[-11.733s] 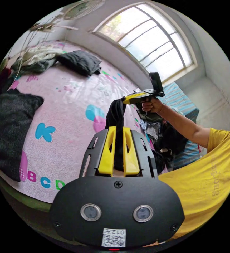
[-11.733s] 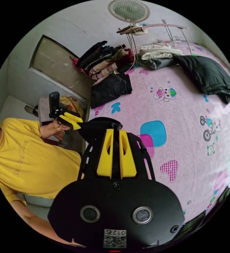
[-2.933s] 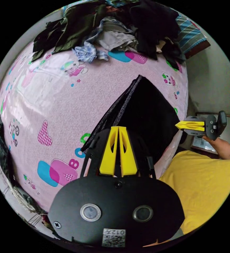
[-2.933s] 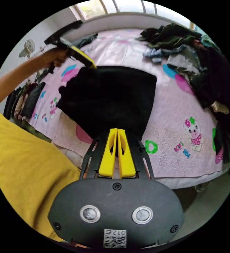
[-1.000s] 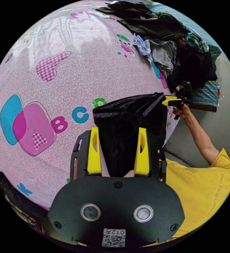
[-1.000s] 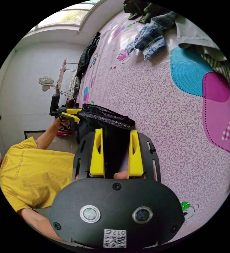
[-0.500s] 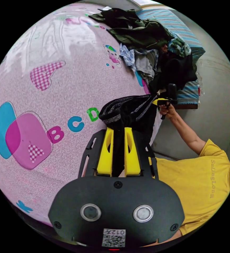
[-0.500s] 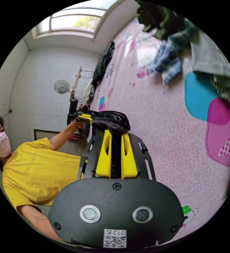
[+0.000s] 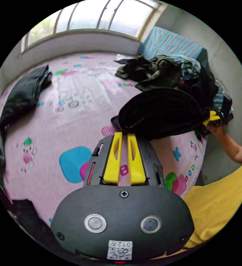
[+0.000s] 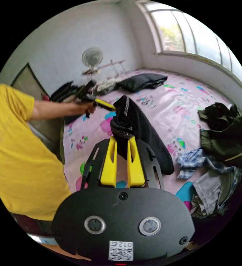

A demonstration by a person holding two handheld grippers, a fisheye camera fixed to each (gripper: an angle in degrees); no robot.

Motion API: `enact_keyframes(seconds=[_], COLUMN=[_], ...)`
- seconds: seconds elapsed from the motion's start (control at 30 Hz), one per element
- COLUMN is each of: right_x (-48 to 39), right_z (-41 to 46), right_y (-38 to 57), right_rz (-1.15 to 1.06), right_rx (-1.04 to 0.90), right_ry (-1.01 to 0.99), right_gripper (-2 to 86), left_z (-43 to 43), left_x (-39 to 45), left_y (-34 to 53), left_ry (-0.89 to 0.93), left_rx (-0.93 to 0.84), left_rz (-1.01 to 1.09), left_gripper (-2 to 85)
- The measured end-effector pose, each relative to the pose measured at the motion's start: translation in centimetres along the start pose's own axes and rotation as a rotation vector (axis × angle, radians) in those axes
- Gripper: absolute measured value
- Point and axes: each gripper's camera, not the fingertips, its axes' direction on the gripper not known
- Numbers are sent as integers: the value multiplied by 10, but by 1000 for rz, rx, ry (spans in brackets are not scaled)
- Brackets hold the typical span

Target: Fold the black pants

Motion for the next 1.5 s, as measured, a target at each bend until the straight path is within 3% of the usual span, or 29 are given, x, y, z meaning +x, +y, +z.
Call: enact_keyframes(seconds=[0.1, 0.2, 0.33, 0.53, 0.6, 0.63, 0.7, 0.73, 0.83, 0.93, 1.07, 1.17, 1.23, 1.3, 1.4, 1.5], right_x=[-95, -165, -211, -241, -237, -231, -215, -204, -182, -165, -176, -185, -180, -169, -140, -66], right_z=[77, 120, 143, 142, 133, 127, 122, 124, 140, 176, 214, 248, 255, 254, 228, 201], right_y=[21, 40, 43, 42, 41, 40, 35, 29, 12, 0, -10, -1, -6, -17, -47, -97], right_rz=[-173, -256, -262, -307, -260, -208, -109, -53, 50, 120, -14, -143, -167, -158, -147, -15], right_rx=[-222, -304, -321, -387, -372, -347, -306, -283, -212, -259, -334, -407, -421, -462, -423, -280], right_ry=[29, 11, 24, 119, 110, 111, 118, 117, 83, 47, -41, 8, 11, -18, -31, 24], right_gripper=[59, 63, 74, 79, 73, 63, 49, 40, 24, 14, 8, 4, 3, 3, 6, 15], left_z=[-16, -47, -65, -53, -41, -35, 3, 9, -4, -24, -68, -70, -70, -79, -82, -85], left_x=[-47, -52, -20, 58, 83, 88, 99, 100, 95, 89, 50, -8, -47, -88, -118, -133], left_y=[87, 144, 149, 82, 67, 66, 82, 91, 143, 173, 165, 151, 158, 185, 220, 237], left_ry=[103, 95, 66, -24, 21, 38, 2, -16, 7, 10, -57, -59, 4, 181, 387, 397], left_rx=[62, 122, 87, -38, -80, -115, -370, -375, -149, -39, 67, -45, -63, 55, 135, 99], left_rz=[-330, -456, -356, -9, 76, 92, 106, 92, -9, -2, -125, -343, -534, -752, -899, -929], left_gripper=[7, 5, 5, 5, 4, 4, 3, 3, 2, 1, 3, 5, 9, 16, 36, 79])
